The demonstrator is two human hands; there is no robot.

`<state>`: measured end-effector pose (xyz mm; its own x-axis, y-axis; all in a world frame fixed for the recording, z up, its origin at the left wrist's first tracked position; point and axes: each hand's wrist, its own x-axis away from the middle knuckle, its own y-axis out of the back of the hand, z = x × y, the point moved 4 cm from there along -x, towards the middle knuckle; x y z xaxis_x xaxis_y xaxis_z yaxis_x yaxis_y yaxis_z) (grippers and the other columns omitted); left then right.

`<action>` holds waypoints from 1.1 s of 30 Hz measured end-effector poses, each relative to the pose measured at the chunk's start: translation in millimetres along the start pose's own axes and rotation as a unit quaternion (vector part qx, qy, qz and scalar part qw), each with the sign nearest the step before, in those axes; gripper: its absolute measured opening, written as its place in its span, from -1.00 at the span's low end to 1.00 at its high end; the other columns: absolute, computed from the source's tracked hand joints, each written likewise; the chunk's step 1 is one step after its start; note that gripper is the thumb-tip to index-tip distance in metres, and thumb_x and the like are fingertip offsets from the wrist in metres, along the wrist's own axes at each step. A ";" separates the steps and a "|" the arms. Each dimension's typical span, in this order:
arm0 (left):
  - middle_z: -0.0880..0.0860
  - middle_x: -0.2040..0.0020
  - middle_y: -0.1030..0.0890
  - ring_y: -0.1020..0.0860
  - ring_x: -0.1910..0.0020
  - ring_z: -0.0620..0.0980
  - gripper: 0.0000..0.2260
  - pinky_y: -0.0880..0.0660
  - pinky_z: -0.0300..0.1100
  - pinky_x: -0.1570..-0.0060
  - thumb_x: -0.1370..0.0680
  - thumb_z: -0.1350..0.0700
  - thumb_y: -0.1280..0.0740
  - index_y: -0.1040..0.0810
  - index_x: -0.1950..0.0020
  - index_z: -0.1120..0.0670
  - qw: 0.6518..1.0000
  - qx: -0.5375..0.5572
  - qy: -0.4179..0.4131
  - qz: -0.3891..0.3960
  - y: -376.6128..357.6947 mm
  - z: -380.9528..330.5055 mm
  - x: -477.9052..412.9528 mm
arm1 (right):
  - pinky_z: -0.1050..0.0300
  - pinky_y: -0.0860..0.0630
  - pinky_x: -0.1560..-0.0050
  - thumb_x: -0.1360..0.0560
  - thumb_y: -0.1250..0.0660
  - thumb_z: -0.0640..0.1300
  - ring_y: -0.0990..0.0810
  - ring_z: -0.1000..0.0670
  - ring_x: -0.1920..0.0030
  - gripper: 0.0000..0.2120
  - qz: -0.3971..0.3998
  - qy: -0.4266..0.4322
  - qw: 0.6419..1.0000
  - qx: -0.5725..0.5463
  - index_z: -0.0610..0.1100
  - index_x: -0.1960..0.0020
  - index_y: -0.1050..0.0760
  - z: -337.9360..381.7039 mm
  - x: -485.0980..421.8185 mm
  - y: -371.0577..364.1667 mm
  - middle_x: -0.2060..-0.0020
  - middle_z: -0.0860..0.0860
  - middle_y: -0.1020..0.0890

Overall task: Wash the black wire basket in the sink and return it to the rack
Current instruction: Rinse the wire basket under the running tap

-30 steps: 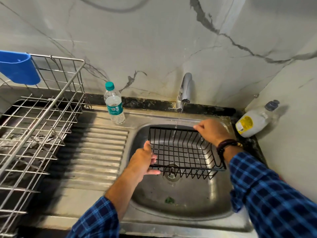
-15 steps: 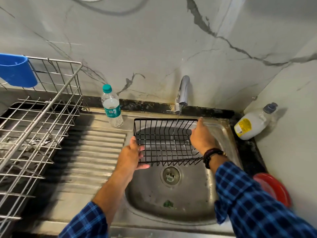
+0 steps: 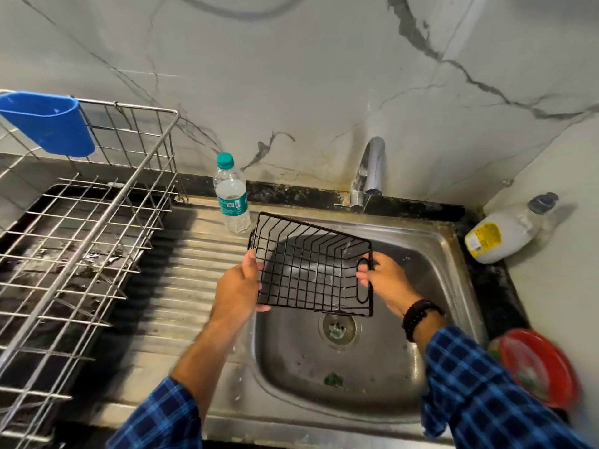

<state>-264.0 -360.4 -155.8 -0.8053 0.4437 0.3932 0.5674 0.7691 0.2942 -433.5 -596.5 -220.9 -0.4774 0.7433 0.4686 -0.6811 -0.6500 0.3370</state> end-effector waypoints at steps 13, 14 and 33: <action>0.14 0.12 -0.63 -0.60 0.14 0.11 -0.65 -0.55 -0.06 0.20 -0.70 -0.08 -0.04 -0.58 -0.05 0.02 0.977 -0.088 -0.182 -0.064 5.3 -22.0 9.4 | -0.02 -0.60 -0.08 -0.61 -0.20 -0.20 -0.63 -0.08 -0.01 -0.82 0.045 0.149 0.907 0.392 -0.15 -0.04 -0.58 45.0 11.6 -48.4 0.02 -0.06 -0.65; 0.10 0.09 -0.63 -0.59 0.13 0.03 -0.64 -0.54 -0.13 0.16 -0.71 -0.06 -0.06 -0.61 -0.11 0.04 0.975 -0.090 -0.192 -0.062 2.4 -21.3 10.8 | -0.01 -0.59 -0.09 -0.60 -0.21 -0.21 -0.63 -0.10 -0.02 -0.84 0.046 0.121 0.910 0.393 -0.18 0.01 -0.57 50.3 4.8 -46.7 0.04 -0.06 -0.64; 0.11 -0.07 -0.66 -0.68 0.10 -0.08 -0.53 -0.68 0.12 0.16 -0.69 -0.17 -0.02 -0.57 -0.29 0.08 0.984 0.175 0.008 0.026 -55.1 -0.4 -9.9 | 0.05 -0.55 -0.19 -0.62 -0.23 -0.19 -0.54 -0.02 -0.13 -0.81 -0.051 0.176 0.893 0.410 -0.03 -0.17 -0.55 48.2 -7.6 -13.2 -0.18 0.01 -0.51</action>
<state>-287.2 -407.3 -175.5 -0.7721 0.4812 0.4151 0.5112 0.8583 -0.0440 -394.1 -601.2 -189.6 -0.6793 0.7149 0.1655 -0.1630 -0.3668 0.9159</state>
